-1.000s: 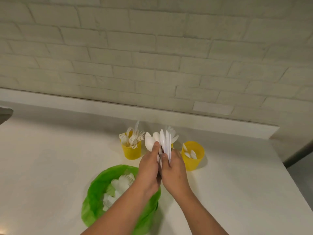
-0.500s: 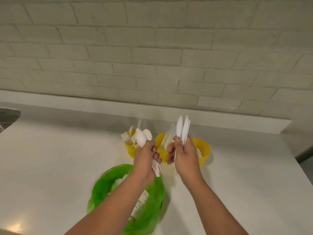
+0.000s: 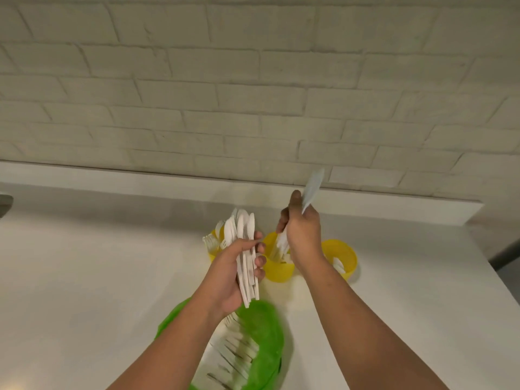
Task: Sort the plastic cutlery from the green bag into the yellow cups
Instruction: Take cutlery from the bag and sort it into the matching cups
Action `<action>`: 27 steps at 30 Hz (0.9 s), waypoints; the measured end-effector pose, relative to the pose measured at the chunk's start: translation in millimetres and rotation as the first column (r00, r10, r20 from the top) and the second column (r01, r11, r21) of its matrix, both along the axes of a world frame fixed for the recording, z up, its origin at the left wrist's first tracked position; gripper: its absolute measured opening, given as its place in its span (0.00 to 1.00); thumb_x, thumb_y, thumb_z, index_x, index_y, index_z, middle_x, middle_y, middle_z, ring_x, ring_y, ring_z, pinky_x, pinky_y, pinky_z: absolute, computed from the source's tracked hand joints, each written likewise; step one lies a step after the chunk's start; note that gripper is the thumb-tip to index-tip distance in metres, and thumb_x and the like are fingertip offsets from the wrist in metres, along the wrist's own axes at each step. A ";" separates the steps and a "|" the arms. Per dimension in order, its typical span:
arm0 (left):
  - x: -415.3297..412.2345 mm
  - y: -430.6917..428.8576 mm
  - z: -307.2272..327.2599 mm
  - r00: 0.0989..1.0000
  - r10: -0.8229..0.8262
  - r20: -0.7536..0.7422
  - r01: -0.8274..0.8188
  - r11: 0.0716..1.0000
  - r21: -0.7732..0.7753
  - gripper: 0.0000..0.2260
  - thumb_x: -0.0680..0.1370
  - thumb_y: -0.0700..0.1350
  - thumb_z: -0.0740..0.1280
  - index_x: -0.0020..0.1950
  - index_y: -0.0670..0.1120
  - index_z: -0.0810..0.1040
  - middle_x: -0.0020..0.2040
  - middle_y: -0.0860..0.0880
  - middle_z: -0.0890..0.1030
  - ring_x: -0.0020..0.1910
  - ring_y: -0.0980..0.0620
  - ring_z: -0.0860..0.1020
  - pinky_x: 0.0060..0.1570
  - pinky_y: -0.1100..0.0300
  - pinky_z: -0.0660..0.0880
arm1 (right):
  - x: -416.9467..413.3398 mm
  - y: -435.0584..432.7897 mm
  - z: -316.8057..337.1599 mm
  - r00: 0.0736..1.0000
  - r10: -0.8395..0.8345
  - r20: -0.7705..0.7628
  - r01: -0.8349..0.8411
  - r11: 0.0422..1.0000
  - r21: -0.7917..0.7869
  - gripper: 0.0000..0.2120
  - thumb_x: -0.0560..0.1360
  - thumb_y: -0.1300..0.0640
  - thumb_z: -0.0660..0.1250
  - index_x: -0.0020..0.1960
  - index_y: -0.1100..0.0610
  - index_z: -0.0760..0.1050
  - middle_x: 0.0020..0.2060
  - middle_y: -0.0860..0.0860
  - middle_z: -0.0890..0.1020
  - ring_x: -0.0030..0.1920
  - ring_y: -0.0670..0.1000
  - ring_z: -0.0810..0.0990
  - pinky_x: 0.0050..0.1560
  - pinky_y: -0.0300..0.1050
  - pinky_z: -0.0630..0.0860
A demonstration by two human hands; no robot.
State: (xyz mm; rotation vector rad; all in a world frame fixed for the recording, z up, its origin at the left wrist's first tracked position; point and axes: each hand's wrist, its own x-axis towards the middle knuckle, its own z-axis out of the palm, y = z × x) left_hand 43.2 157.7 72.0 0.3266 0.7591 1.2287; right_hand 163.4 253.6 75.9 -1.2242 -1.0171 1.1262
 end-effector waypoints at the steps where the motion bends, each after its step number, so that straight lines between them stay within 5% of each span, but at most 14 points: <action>1: -2.5 0.4 -0.7 1.000 -0.014 0.008 0.013 1.000 0.013 0.10 0.77 0.40 0.64 0.57 0.44 0.80 0.40 0.48 0.74 0.31 0.54 0.71 0.26 0.64 0.71 | -5.4 5.6 -4.5 0.999 0.004 0.042 -0.005 1.000 0.019 0.24 0.85 0.47 0.57 0.37 0.62 0.71 0.25 0.58 0.73 0.25 0.53 0.73 0.29 0.41 0.71; 12: -25.0 6.7 2.0 0.997 -0.053 -0.052 0.055 0.998 0.042 0.20 0.67 0.41 0.65 0.58 0.41 0.83 0.38 0.48 0.72 0.26 0.54 0.68 0.26 0.61 0.72 | -32.5 23.5 -60.3 0.926 -0.082 0.367 0.069 0.996 0.048 0.04 0.77 0.54 0.69 0.48 0.53 0.76 0.32 0.51 0.81 0.34 0.53 0.81 0.38 0.47 0.77; 17: -25.9 5.6 2.9 0.995 -0.065 -0.073 0.068 0.997 0.039 0.19 0.67 0.42 0.65 0.57 0.43 0.83 0.38 0.48 0.73 0.26 0.55 0.68 0.24 0.62 0.71 | -29.4 19.2 -51.1 0.900 -0.104 0.423 0.042 0.987 0.153 0.16 0.75 0.59 0.71 0.61 0.52 0.73 0.39 0.47 0.81 0.37 0.44 0.79 0.36 0.27 0.67; 20: -24.2 6.4 6.7 0.993 -0.075 -0.094 0.079 0.996 0.047 0.18 0.67 0.42 0.65 0.55 0.43 0.84 0.38 0.48 0.73 0.25 0.55 0.68 0.24 0.63 0.70 | -27.0 24.4 -47.0 0.863 -0.152 0.482 0.062 0.979 0.197 0.05 0.78 0.55 0.68 0.51 0.54 0.75 0.36 0.48 0.81 0.35 0.50 0.78 0.36 0.40 0.68; 23: -21.0 4.2 10.2 0.993 -0.073 -0.089 0.077 0.996 0.046 0.17 0.68 0.41 0.65 0.54 0.43 0.84 0.38 0.49 0.73 0.25 0.55 0.68 0.23 0.63 0.70 | -21.0 28.7 -46.1 0.803 -0.247 0.542 0.075 0.945 0.320 0.13 0.80 0.55 0.61 0.38 0.58 0.71 0.32 0.53 0.77 0.34 0.56 0.74 0.38 0.46 0.66; 27: -15.3 -0.4 19.1 0.993 -0.059 -0.100 0.063 0.997 0.037 0.18 0.68 0.42 0.65 0.55 0.42 0.84 0.37 0.49 0.72 0.24 0.55 0.68 0.22 0.63 0.69 | -12.1 26.6 -31.2 0.748 -0.266 0.608 0.036 0.931 0.363 0.13 0.77 0.57 0.59 0.44 0.61 0.81 0.41 0.55 0.84 0.46 0.59 0.78 0.46 0.46 0.71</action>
